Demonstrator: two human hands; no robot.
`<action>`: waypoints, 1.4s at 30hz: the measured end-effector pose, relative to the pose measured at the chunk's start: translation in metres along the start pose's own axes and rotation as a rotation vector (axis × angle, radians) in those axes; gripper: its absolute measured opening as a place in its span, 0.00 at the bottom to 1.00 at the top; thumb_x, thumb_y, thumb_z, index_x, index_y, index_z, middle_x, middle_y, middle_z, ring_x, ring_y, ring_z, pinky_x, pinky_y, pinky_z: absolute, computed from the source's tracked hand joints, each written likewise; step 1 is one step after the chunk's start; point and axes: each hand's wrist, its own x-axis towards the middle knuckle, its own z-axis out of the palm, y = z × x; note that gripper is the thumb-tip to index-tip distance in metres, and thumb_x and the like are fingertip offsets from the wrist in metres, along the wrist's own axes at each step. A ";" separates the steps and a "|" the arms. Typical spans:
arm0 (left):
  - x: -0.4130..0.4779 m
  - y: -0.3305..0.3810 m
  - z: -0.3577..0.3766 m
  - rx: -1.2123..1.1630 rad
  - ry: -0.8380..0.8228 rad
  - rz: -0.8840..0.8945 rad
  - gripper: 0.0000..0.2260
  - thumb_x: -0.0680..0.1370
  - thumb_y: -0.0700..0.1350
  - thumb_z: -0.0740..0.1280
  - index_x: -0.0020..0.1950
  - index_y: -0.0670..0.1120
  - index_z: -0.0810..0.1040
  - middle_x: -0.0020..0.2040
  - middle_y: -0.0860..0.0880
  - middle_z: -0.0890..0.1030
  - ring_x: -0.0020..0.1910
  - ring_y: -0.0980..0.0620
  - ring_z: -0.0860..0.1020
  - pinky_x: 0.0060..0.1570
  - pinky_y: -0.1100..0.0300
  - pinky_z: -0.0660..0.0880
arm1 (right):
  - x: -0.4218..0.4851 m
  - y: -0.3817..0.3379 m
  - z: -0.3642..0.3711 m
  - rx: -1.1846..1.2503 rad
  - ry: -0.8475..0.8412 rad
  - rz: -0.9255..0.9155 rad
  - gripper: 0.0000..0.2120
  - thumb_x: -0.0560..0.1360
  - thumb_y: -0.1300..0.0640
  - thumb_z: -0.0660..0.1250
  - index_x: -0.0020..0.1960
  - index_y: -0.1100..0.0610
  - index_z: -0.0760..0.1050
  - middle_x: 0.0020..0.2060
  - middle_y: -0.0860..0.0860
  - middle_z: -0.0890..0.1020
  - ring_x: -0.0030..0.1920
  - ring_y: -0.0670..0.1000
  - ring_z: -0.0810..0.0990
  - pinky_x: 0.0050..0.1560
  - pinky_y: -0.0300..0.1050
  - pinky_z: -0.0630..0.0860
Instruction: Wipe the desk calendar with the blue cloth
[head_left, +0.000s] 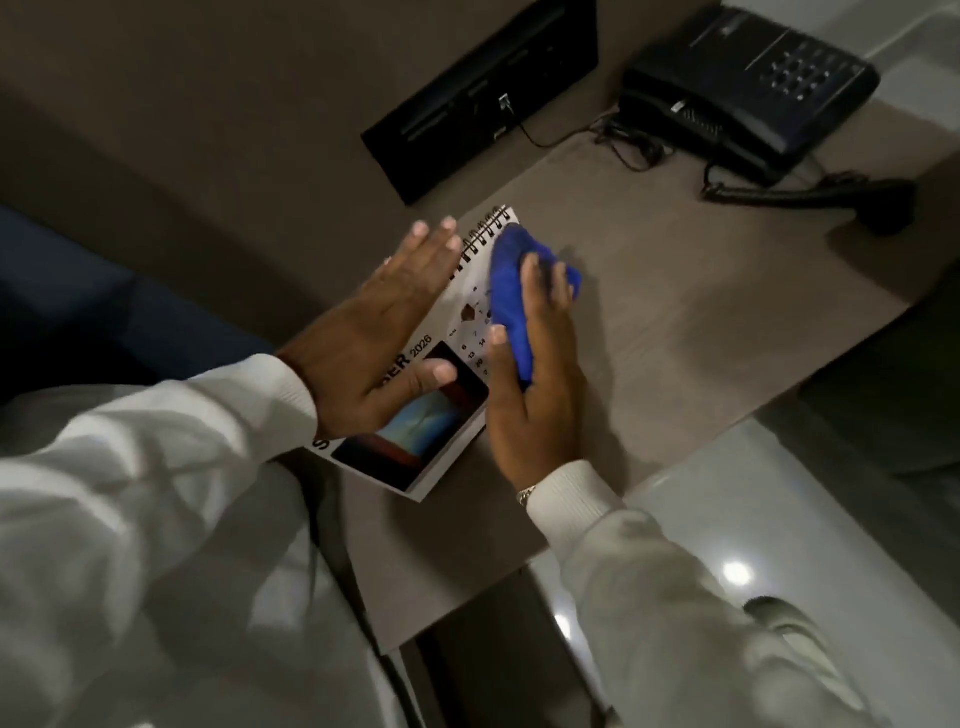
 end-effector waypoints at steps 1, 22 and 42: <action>-0.001 -0.001 0.000 -0.011 -0.002 0.016 0.42 0.77 0.68 0.50 0.80 0.41 0.41 0.82 0.45 0.41 0.82 0.48 0.39 0.80 0.47 0.48 | -0.001 0.001 0.006 -0.003 -0.026 -0.004 0.27 0.81 0.51 0.56 0.76 0.40 0.49 0.80 0.50 0.48 0.80 0.51 0.43 0.78 0.58 0.54; 0.003 0.006 0.002 -0.111 -0.034 0.094 0.45 0.77 0.67 0.52 0.79 0.34 0.42 0.82 0.39 0.42 0.82 0.43 0.39 0.81 0.50 0.45 | -0.014 0.011 0.053 -0.073 0.256 0.099 0.28 0.81 0.52 0.55 0.75 0.42 0.46 0.79 0.55 0.51 0.80 0.56 0.47 0.77 0.52 0.49; 0.002 0.006 0.001 -0.086 -0.050 0.077 0.46 0.77 0.67 0.51 0.78 0.32 0.42 0.81 0.37 0.42 0.82 0.42 0.40 0.81 0.53 0.45 | -0.058 0.006 0.082 -0.082 0.206 0.163 0.30 0.80 0.54 0.57 0.76 0.39 0.45 0.79 0.53 0.47 0.79 0.59 0.46 0.76 0.64 0.56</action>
